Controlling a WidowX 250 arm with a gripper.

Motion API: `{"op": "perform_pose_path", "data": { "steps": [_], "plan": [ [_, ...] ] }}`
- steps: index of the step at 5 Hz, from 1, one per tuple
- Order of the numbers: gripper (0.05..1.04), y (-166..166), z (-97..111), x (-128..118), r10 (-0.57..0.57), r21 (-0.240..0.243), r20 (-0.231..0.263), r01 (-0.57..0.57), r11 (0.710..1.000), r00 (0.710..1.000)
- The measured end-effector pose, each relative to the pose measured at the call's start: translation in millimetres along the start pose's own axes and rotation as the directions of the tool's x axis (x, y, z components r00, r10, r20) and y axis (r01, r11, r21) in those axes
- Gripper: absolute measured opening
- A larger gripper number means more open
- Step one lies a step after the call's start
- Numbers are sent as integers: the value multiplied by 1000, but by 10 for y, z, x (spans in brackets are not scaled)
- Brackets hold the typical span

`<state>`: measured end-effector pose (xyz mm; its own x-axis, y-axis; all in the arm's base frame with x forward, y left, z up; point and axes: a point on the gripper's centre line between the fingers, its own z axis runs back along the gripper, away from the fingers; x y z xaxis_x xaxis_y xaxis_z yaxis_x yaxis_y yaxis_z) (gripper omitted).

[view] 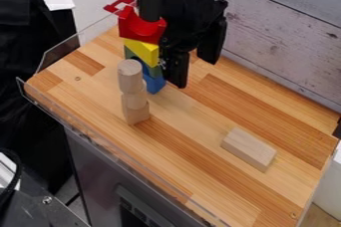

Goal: Move the cylinder to the middle of the table

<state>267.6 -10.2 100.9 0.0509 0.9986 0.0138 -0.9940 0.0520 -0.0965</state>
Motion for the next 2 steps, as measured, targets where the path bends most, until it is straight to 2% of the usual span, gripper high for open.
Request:
{"op": "perform_pose_path", "data": {
  "steps": [1, 2],
  "plan": [
    [1001, 43, -74, -7, -1, 31, -2, 1, 1000, 1000],
    [1001, 59, -77, -6, -6, 40, -3, 7, 999, 1000]
  ]
}}
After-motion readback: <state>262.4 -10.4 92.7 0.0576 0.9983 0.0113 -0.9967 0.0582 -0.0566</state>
